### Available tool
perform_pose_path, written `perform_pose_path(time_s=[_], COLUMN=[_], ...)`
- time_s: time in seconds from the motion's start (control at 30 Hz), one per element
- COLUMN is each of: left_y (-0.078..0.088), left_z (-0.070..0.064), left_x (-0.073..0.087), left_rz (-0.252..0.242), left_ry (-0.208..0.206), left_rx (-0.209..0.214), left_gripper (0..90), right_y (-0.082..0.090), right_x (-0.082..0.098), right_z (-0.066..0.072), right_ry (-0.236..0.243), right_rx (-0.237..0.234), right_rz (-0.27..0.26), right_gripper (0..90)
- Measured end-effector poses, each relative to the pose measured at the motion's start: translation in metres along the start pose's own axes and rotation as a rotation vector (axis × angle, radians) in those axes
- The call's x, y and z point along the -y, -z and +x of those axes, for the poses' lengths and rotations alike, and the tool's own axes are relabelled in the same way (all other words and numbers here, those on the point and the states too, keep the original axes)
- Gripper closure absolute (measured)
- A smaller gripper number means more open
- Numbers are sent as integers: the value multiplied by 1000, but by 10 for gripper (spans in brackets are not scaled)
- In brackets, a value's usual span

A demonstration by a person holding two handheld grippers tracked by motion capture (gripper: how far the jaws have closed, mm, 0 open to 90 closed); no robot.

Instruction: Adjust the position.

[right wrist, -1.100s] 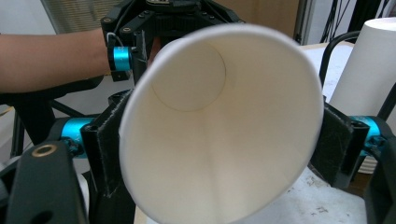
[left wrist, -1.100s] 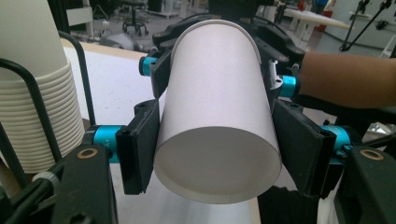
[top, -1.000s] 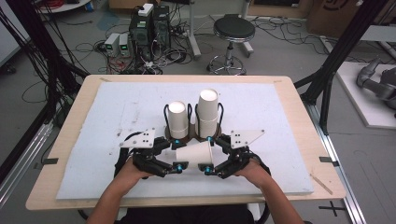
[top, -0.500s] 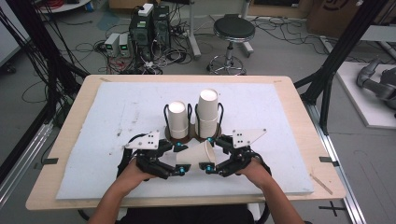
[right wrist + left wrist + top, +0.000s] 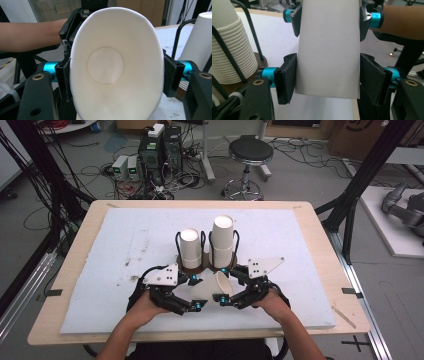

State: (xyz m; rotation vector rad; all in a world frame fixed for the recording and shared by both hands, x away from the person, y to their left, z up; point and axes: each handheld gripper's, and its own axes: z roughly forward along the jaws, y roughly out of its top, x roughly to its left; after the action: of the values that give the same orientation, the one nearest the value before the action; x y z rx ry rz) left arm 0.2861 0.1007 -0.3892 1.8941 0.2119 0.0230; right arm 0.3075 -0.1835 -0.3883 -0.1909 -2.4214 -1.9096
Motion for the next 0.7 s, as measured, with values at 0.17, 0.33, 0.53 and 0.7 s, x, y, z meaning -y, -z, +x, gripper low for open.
perform_pose_path(time_s=[0.17, 0.33, 0.53, 0.7], left_y=[3, 9, 12, 7], left_z=[1, 4, 3, 3], left_x=[1, 1, 3, 4], left_rz=[-39, -109, -138, -126], left_ry=[12, 22, 13, 12], left_rx=[6, 0, 6, 17], left_gripper=[351, 351, 351, 352], right_y=[-1, 1, 0, 1], right_x=[0, 0, 0, -1], right_z=[0, 0, 0, 1], right_ry=[-39, -41, -35, -30], right_rx=[0, 29, 12, -4], right_rz=[-19, -45, -54, -69], right_gripper=[240, 209, 256, 279])
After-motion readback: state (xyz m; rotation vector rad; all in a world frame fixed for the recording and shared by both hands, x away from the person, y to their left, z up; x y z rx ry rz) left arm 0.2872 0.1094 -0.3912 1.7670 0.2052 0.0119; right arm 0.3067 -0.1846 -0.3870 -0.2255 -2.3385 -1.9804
